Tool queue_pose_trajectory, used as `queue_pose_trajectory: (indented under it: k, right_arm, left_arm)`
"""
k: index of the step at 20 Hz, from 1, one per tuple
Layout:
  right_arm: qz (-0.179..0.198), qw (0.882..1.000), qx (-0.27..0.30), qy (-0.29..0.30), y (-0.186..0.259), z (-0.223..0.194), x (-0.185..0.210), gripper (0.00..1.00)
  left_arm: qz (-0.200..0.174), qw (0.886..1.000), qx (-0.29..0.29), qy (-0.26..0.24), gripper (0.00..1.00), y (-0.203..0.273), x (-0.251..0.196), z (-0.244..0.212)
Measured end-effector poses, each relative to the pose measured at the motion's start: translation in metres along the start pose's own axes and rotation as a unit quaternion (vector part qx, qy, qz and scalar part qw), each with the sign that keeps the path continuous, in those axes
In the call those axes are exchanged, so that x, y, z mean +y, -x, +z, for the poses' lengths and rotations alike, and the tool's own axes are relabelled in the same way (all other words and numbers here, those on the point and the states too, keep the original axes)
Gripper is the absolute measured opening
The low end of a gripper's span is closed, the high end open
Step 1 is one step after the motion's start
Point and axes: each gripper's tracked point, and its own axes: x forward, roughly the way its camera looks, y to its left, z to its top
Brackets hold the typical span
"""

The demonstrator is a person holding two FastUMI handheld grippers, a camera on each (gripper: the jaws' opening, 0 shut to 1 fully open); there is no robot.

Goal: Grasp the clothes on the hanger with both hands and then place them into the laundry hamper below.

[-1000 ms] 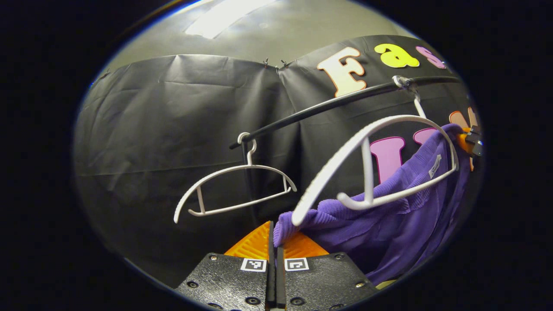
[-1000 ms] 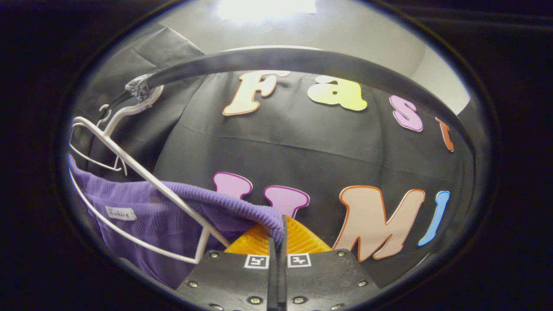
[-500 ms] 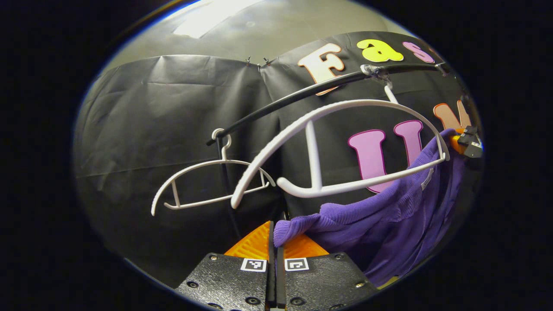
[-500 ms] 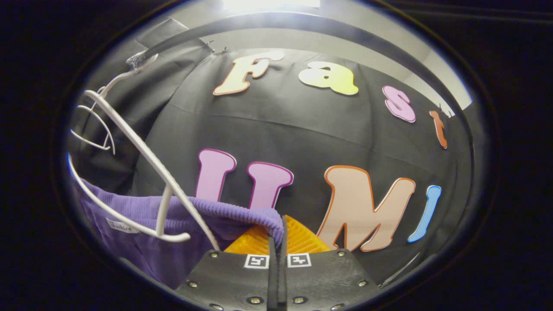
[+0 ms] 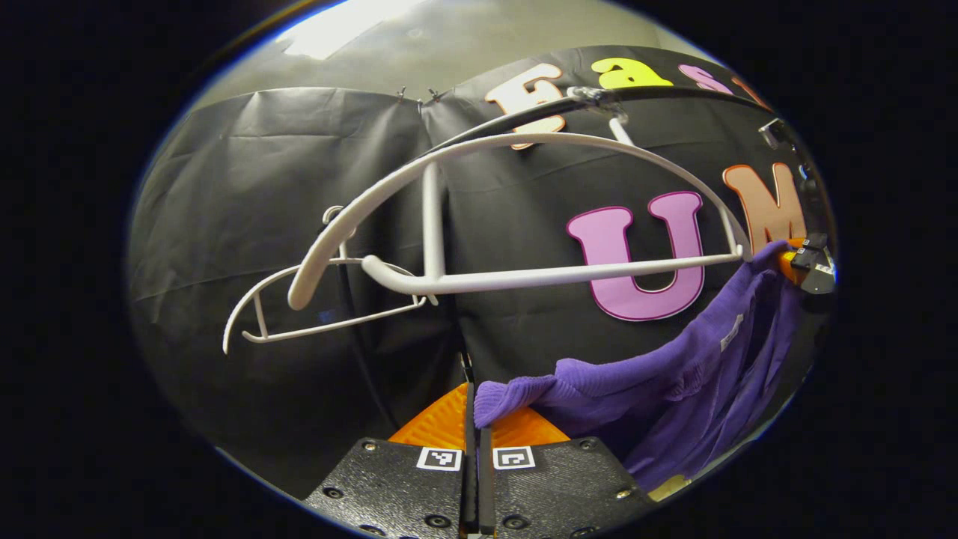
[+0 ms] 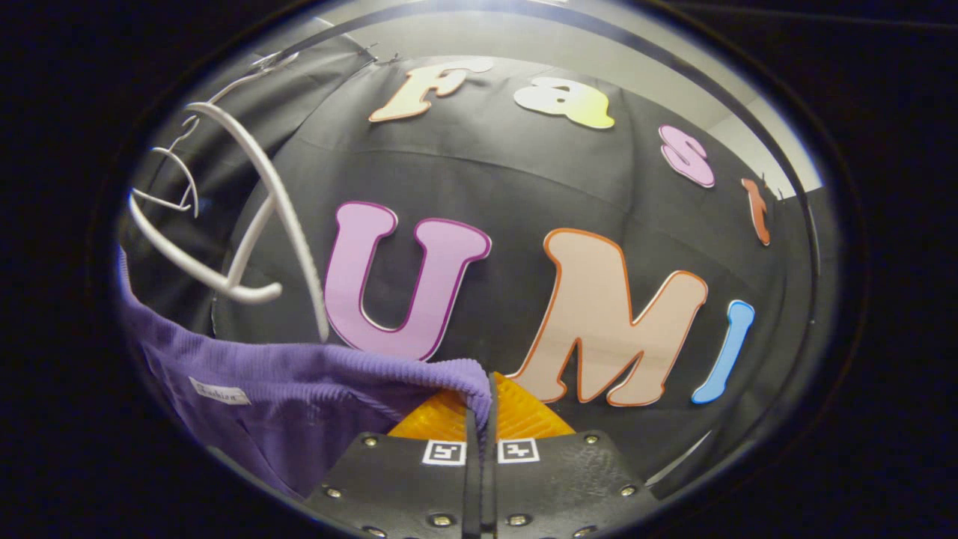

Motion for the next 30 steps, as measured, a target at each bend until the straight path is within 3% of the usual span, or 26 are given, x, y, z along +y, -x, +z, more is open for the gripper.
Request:
queue_pose_trajectory:
  k: [9, 15, 21, 30]
  right_arm:
    - [0.088, 0.995, 0.018, -0.039, 0.057, -0.009, 0.044, 0.01]
    - [0.156, 0.981, 0.056, -0.097, 0.088, -0.016, 0.085, 0.01]
    - [0.2, 0.97, 0.106, -0.094, 0.111, -0.049, 0.109, 0.03]
    - [0.224, 0.949, 0.212, -0.069, 0.134, -0.115, 0.118, 0.01]
  left_arm:
    - [-0.076, 0.997, 0.002, 0.001, 0.01, 0.01, -0.065, 0.004]
    - [-0.149, 0.988, 0.021, 0.027, 0.01, 0.012, -0.117, 0.0]
    - [-0.204, 0.974, 0.088, 0.049, 0.01, 0.021, -0.156, -0.033]
    - [-0.23, 0.948, 0.212, 0.058, 0.01, 0.043, -0.185, -0.103]
